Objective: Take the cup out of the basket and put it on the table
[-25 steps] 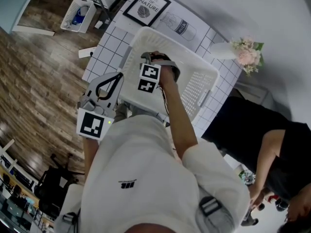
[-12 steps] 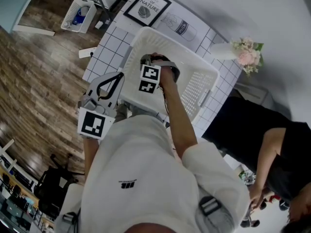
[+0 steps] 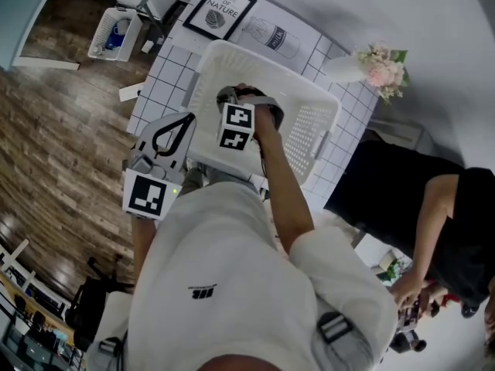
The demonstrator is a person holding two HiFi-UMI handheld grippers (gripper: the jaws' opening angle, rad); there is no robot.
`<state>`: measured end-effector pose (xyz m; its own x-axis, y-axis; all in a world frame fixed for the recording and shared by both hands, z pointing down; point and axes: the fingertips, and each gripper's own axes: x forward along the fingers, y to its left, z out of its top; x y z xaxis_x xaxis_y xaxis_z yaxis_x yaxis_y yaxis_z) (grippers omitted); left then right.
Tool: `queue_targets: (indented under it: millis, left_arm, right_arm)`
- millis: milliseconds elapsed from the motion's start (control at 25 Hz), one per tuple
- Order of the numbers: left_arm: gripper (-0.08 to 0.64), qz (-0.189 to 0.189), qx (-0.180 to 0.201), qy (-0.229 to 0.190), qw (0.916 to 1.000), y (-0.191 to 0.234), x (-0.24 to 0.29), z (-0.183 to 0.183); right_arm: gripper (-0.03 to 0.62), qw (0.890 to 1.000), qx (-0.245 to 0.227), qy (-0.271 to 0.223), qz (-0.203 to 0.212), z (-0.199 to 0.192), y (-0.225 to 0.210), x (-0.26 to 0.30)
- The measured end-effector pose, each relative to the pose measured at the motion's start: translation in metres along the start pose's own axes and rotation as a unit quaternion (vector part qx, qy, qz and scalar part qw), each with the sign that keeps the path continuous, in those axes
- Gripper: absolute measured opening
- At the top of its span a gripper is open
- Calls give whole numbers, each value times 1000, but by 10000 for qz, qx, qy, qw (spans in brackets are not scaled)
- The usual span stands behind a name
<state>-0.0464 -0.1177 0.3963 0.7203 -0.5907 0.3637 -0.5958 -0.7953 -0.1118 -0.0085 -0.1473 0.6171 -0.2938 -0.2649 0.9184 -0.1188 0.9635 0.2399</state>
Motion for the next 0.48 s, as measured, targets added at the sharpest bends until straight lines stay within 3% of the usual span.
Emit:
queue_targets:
  millis: [480]
  left_arm:
    - [9, -404, 304, -203, 9985, -21, 1, 19]
  right_arm:
    - [21, 9958, 670, -304, -546, -5, 6, -62]
